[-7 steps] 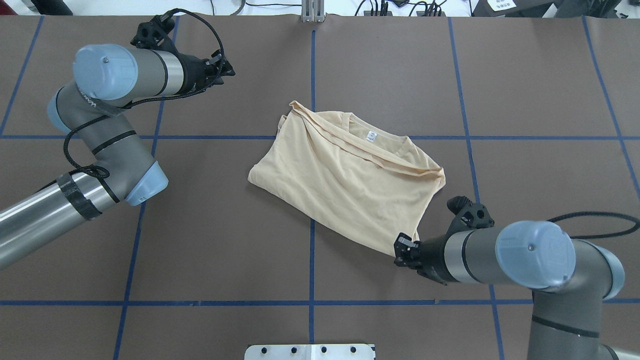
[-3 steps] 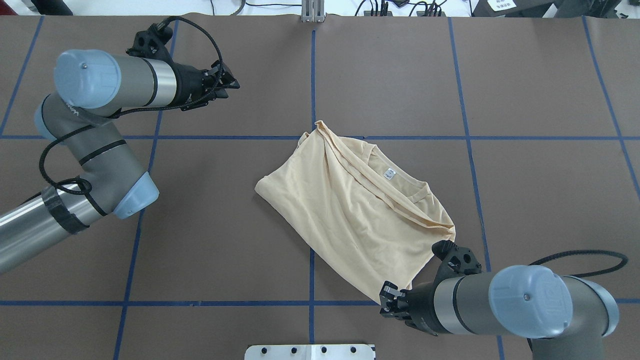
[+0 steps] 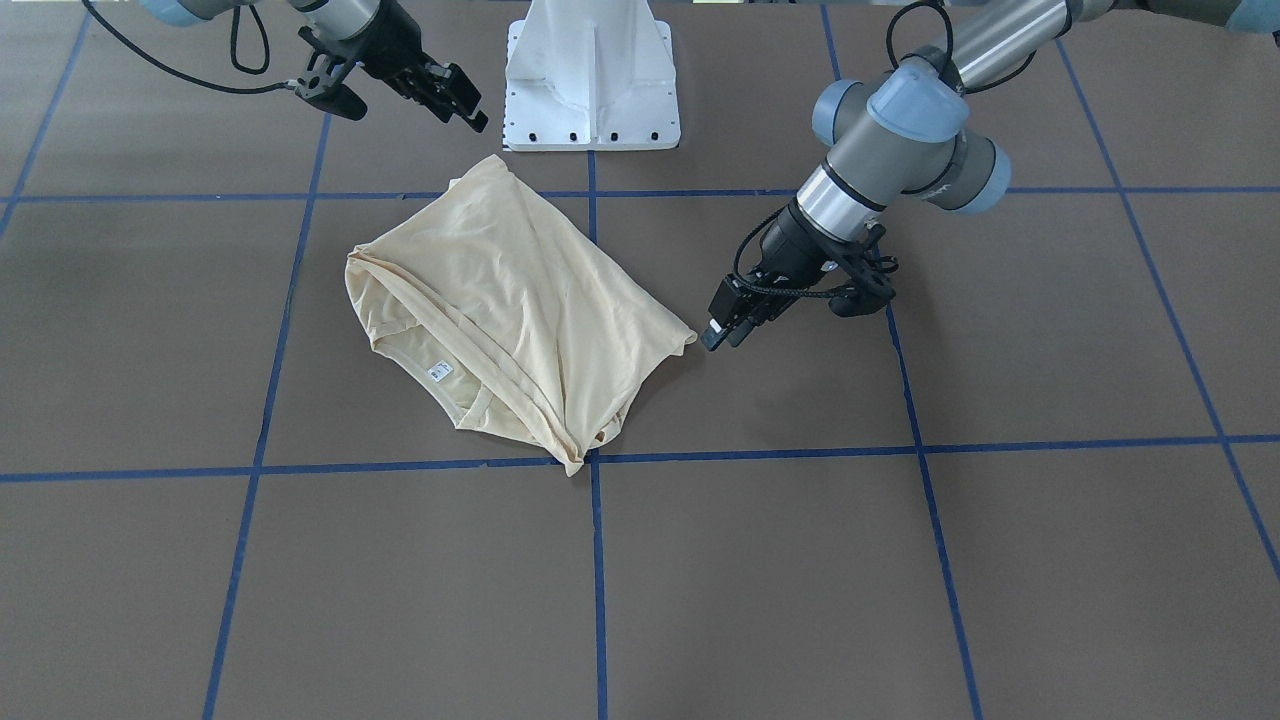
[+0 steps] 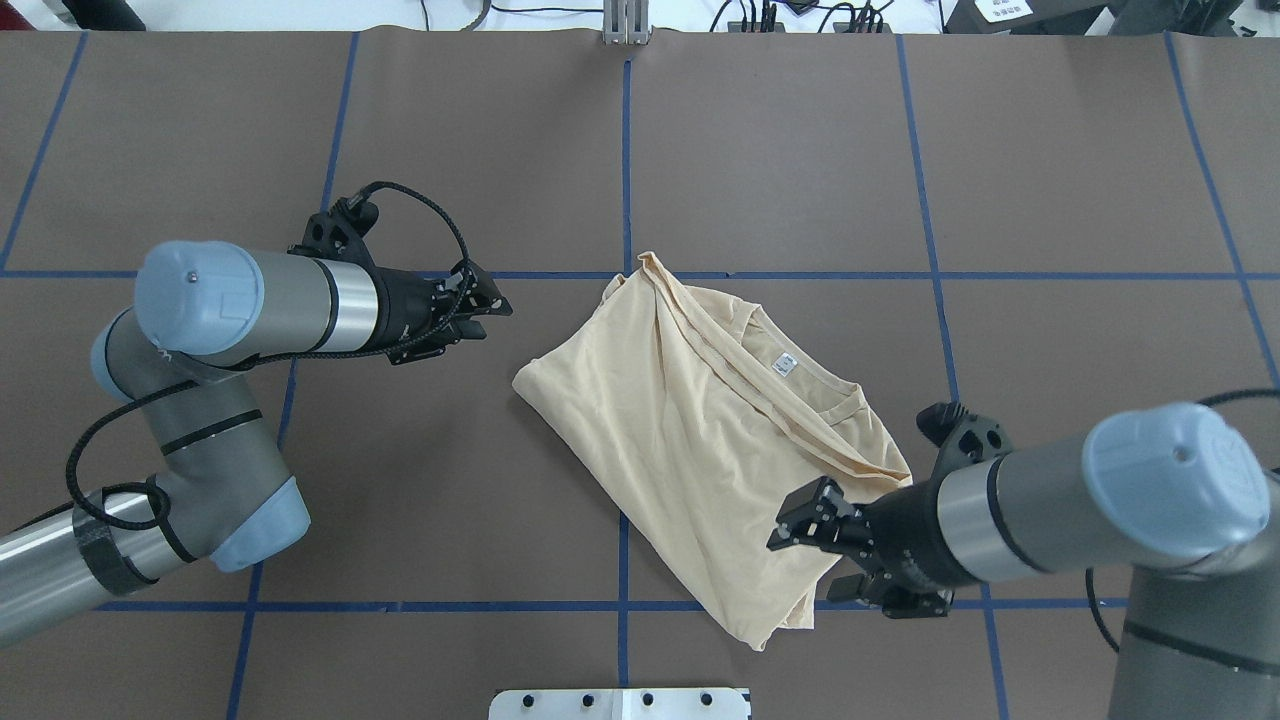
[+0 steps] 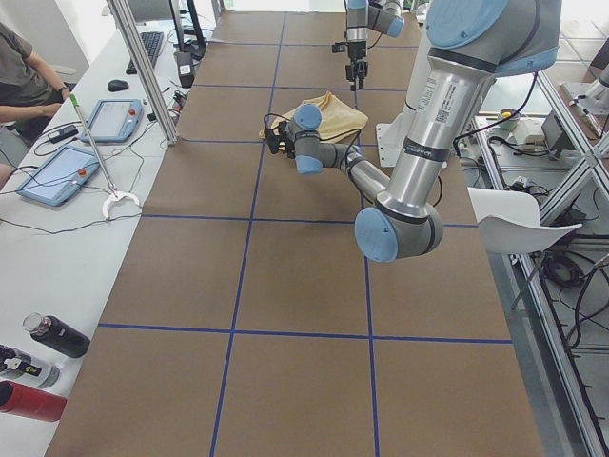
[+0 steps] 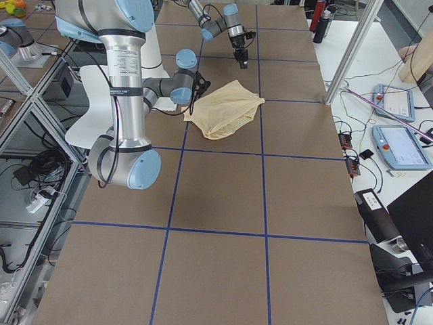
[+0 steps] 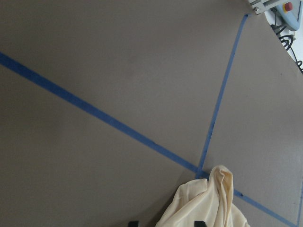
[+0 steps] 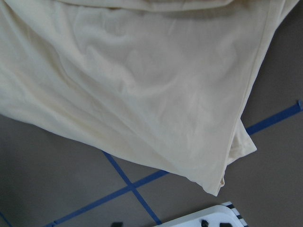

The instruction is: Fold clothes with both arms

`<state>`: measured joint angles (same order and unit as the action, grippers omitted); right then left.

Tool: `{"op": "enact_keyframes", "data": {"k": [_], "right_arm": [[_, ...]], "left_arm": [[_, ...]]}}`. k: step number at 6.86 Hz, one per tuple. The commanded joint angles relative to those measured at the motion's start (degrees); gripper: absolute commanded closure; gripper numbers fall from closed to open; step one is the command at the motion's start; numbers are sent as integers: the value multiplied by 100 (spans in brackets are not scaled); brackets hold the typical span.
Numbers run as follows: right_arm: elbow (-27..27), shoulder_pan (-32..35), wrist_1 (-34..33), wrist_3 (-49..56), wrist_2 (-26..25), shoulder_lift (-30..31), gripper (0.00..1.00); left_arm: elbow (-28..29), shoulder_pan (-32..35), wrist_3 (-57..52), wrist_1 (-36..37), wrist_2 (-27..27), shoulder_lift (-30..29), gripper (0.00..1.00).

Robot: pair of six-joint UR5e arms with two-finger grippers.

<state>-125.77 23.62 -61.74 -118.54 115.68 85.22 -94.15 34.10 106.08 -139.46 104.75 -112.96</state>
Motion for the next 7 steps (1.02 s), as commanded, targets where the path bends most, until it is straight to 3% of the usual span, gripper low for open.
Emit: {"op": "enact_keyframes", "data": {"k": [1, 3, 7], "right_arm": [[576, 1054, 13, 120, 535, -180, 0], [1045, 1303, 21, 392, 526, -480, 0], [1107, 1347, 4, 455, 517, -524, 0]], "left_arm": [[72, -507, 71, 390, -233, -15, 50], [213, -729, 71, 411, -359, -94, 50], [397, -721, -26, 393, -446, -315, 48]]}}
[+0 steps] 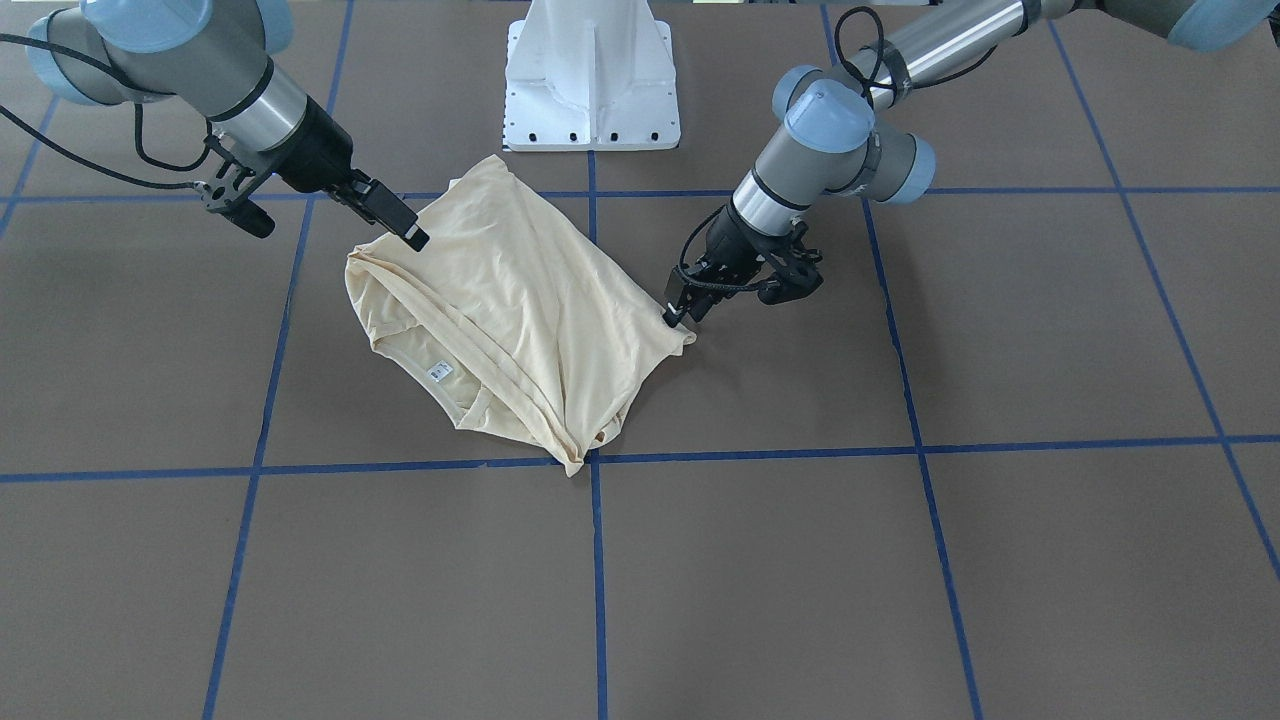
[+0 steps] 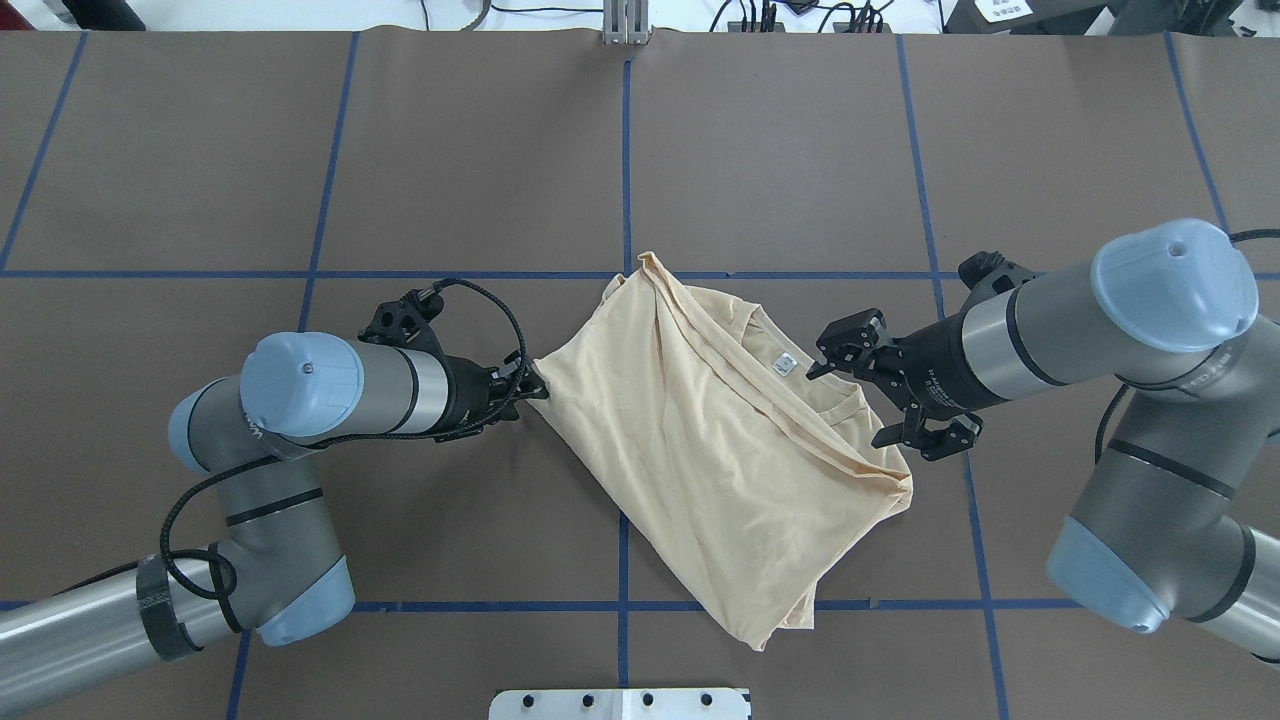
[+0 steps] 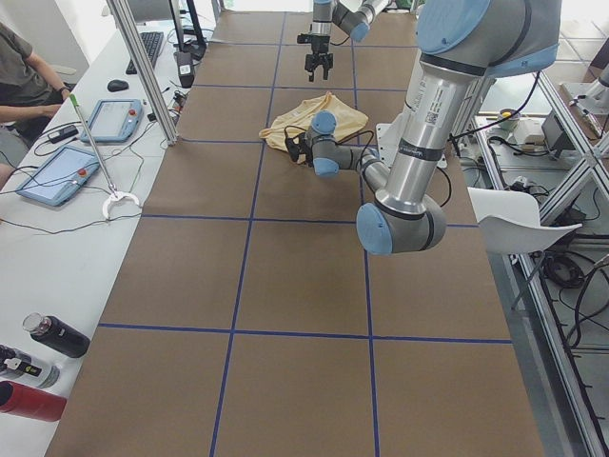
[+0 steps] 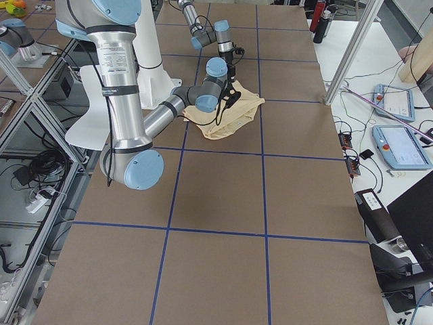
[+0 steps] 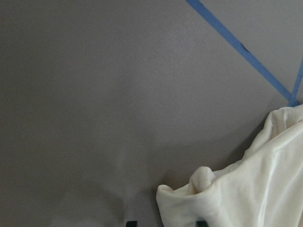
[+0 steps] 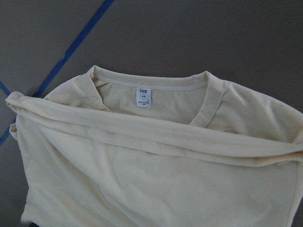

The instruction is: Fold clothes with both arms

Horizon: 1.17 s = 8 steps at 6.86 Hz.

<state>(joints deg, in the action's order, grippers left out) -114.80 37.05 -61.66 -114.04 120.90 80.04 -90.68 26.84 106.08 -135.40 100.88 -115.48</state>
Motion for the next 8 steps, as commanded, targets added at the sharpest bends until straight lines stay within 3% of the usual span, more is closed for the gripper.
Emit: {"op": "enact_keyframes", "data": {"k": [1, 2, 3, 4, 6, 8], "right_arm": [[10, 4, -4, 5, -5, -6, 0], [10, 4, -21, 5, -5, -23, 0], [27, 4, -30, 5, -14, -23, 0], [54, -4, -30, 5, -14, -23, 0], [63, -39, -30, 5, -58, -32, 0], [63, -40, -30, 5, -58, -32, 0]], "left_arm": [[76, -4, -43, -57, -364, -79, 48], [225, -4, -95, -75, -436, -88, 51], [296, -4, -139, -49, -446, -193, 85], [314, -4, -149, -57, -446, -176, 100], [270, 75, -366, -40, -594, -185, 100], [296, 635, -1444, -5, -596, -176, 100]]}}
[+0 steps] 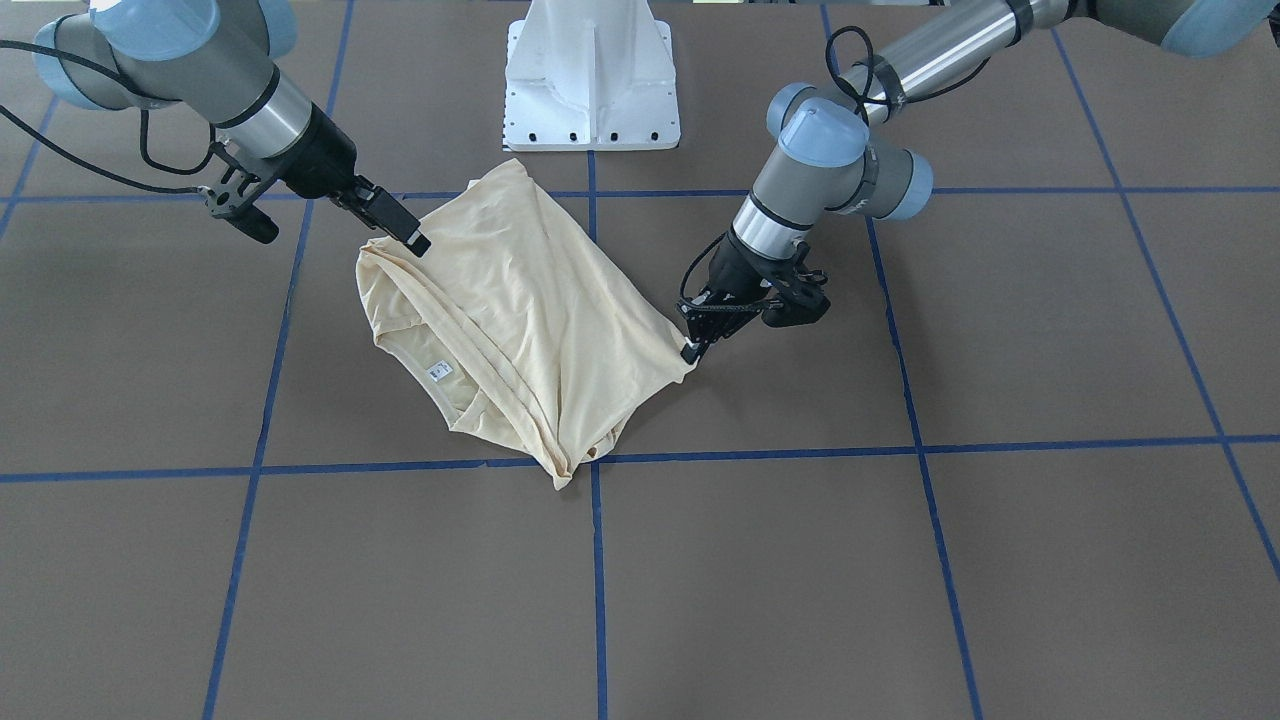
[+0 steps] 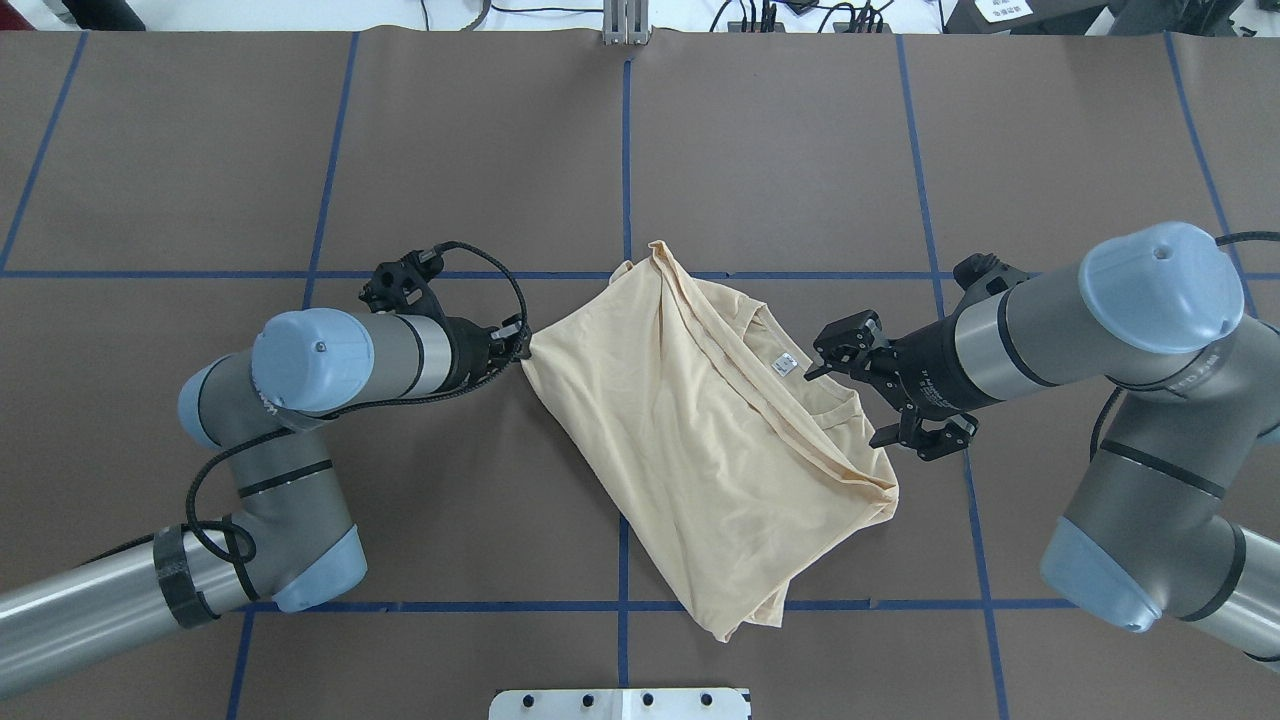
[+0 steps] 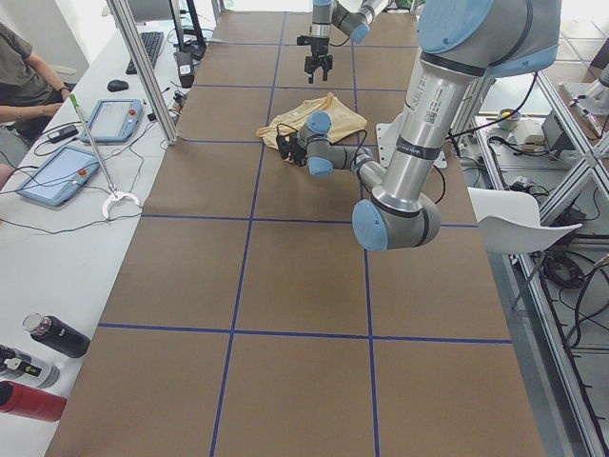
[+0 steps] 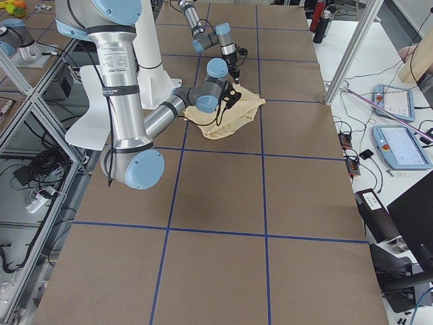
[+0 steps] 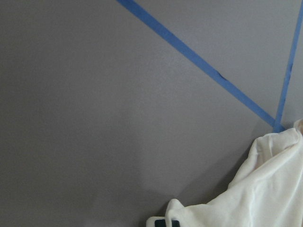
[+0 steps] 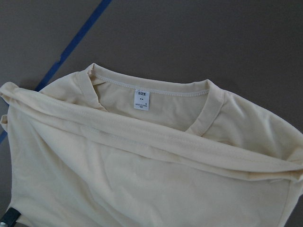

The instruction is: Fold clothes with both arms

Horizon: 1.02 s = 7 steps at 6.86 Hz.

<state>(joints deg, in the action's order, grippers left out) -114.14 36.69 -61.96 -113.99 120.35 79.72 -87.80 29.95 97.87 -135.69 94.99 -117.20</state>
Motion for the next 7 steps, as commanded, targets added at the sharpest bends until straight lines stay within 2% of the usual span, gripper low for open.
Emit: {"op": "enact_keyframes", "data": {"k": [1, 2, 3, 5, 6, 7], "right_arm": [[-3, 4, 0, 0, -3, 0, 0], [-3, 22, 0, 0, -3, 8, 0], [6, 66, 0, 0, -12, 8, 0], [207, 75, -9, 0, -56, -209, 0], [417, 66, -18, -61, -65, -490, 0], [741, -56, -18, -79, -247, -832, 0]], "left_arm": [[191, 597, -1073, -19, -7, -48, 100], [689, 861, -1373, -89, 2, -422, 100], [1485, 1046, -1663, -246, 2, -992, 100], [2964, 1310, -2112, -1062, 2, -1706, 100], [3013, 1390, -2193, -1065, 28, -1753, 55], [2944, 1391, -2159, -1039, 46, -1788, 46]]}}
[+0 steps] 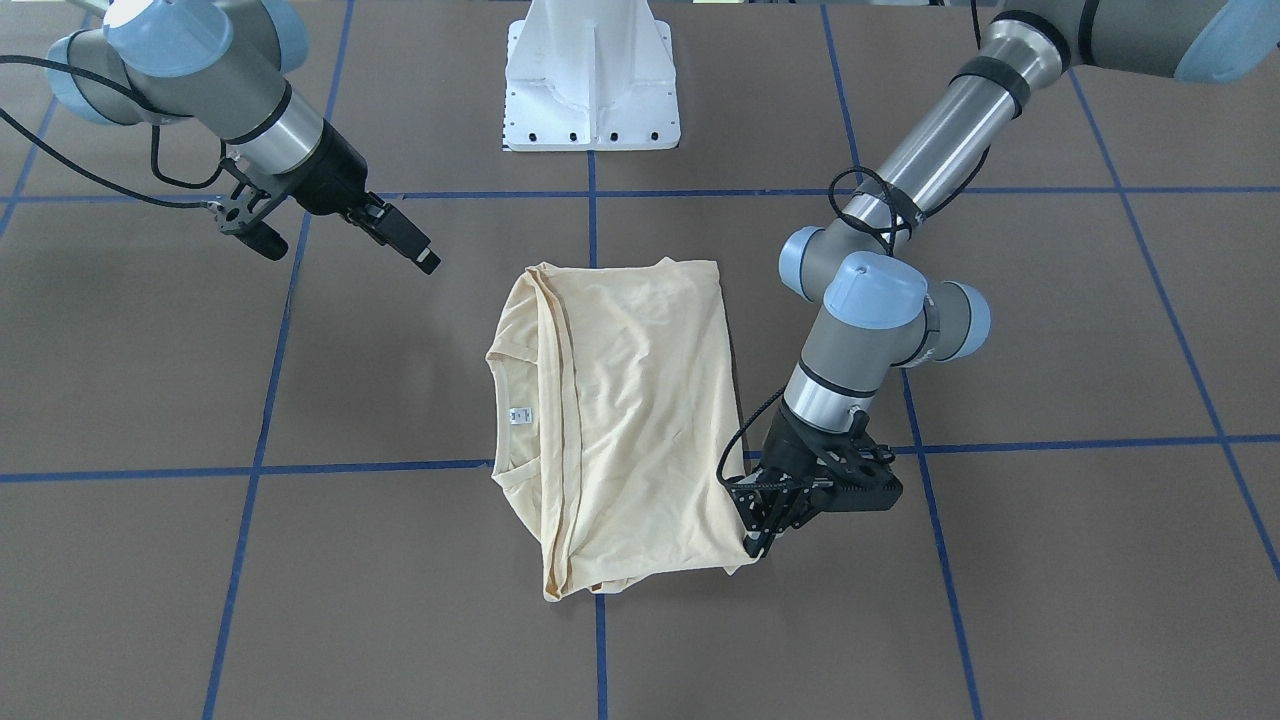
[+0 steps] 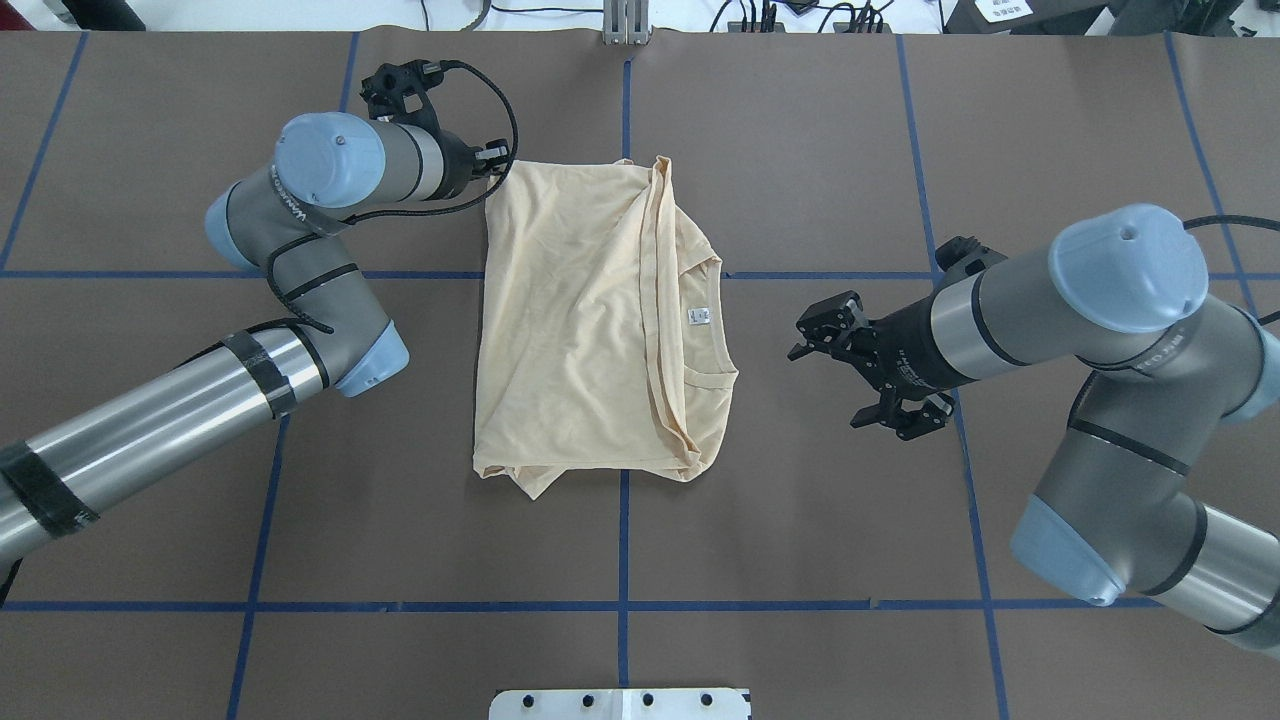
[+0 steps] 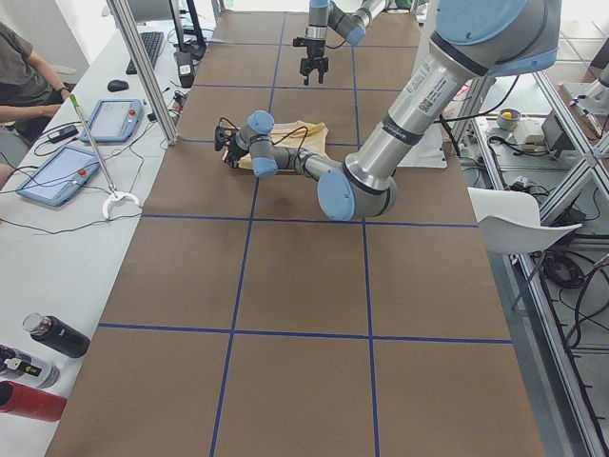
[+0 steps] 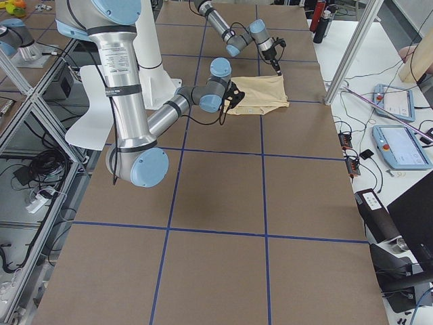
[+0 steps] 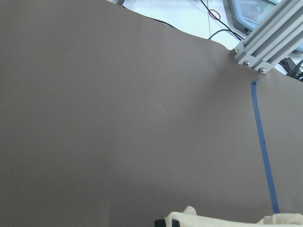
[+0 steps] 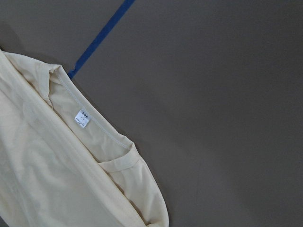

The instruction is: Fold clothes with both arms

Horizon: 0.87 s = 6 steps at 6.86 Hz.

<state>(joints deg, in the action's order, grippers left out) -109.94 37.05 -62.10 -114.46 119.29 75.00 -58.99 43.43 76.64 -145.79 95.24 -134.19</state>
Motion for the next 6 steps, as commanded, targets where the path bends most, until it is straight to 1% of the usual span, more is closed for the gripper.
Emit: {"op": "enact_keyframes", "data": {"k": [1, 2, 3, 4, 6], "right_arm": [[411, -432, -13, -33, -699, -467, 0], [447, -775, -152, -76, -1244, -547, 0], [456, -1074, -580, -172, -1676, -791, 0], [456, -1347, -949, -173, -1768, -985, 0], [456, -1481, -1120, 62, -1900, -1022, 1]], "left_arm": [[-364, 86, -35, 111, 39, 32, 45], [-838, 87, -27, 461, 187, 268, 39], [-1426, 96, 0, 751, 441, 601, 39], [-1632, 104, 8, 772, 443, 770, 39], [-1773, 192, 0, 772, 452, 824, 40]]}}
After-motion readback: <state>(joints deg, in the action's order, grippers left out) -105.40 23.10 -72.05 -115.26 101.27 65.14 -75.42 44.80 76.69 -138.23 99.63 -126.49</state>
